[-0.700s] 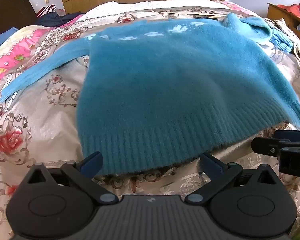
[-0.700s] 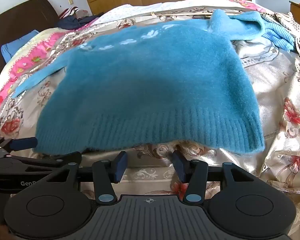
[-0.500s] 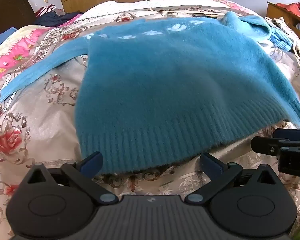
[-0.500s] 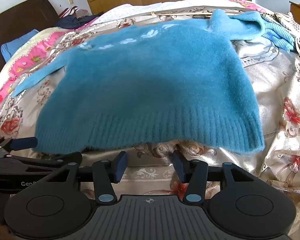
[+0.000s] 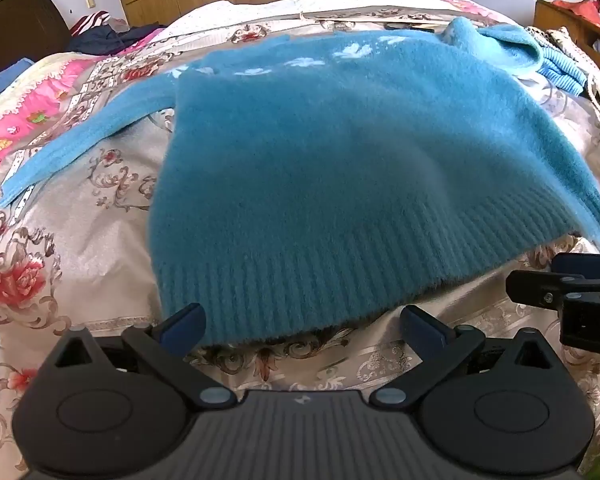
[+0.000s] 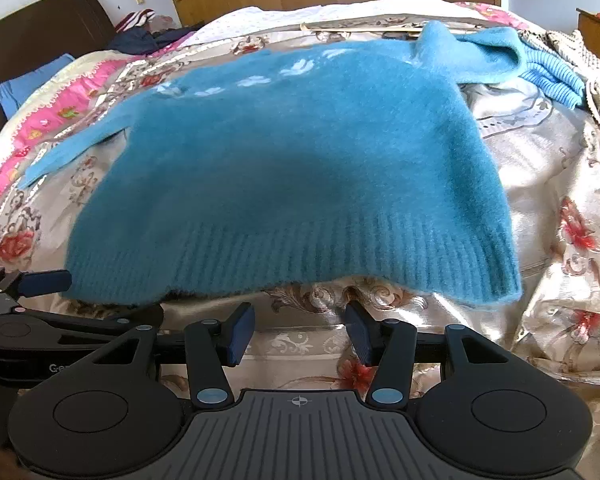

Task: Fold small clothes

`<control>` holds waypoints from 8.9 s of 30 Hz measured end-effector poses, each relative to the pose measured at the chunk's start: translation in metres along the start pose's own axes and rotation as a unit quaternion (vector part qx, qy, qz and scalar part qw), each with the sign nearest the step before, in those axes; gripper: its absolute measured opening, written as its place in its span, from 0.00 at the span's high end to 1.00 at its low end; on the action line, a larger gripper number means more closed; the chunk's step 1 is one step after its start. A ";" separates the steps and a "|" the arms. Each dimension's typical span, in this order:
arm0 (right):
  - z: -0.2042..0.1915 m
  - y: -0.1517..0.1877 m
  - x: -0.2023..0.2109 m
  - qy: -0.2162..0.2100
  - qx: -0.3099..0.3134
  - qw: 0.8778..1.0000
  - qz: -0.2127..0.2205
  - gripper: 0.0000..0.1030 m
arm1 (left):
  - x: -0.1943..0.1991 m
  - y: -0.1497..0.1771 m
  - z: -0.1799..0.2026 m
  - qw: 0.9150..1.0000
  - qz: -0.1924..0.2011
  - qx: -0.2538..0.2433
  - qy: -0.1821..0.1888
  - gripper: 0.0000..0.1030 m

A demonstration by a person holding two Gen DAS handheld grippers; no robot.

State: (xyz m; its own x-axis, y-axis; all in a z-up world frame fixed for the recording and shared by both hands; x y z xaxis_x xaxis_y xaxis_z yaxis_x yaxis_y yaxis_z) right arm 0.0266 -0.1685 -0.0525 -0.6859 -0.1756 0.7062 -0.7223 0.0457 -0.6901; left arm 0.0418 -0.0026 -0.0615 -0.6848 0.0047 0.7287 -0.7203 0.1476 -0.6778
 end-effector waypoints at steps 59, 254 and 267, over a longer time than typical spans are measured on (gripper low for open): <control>-0.029 -0.018 -0.010 0.011 0.086 0.996 -0.022 0.40 | -0.003 0.002 -0.015 0.994 -0.075 0.079 0.023 0.00; -0.134 -0.179 -0.197 -0.090 0.245 0.965 0.005 0.74 | -0.146 -0.113 -0.107 0.994 0.058 0.095 -0.011 0.00; -0.127 -0.166 -0.190 -0.089 0.235 0.968 -0.001 0.74 | -0.146 -0.112 -0.107 0.994 0.059 0.095 -0.013 0.00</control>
State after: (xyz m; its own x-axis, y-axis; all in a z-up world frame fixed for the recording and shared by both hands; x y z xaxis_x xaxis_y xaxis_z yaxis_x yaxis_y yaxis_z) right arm 0.2657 -0.0179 -0.0520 -0.6286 -0.3441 0.6975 -0.5740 -0.3998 -0.7146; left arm 0.2341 0.0861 -0.0812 -0.7664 -0.0148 0.6421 -0.6412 -0.0413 -0.7663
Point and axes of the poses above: each gripper's, at about its wrist camera, not at the fingertips, and x roughly against the way its jaws point, z to its right, y to its underside, the point moved 7 cm from there along -x, roughly the way its jaws point, and after that the axes turned 6 degrees about z, right-handed, at the moved point
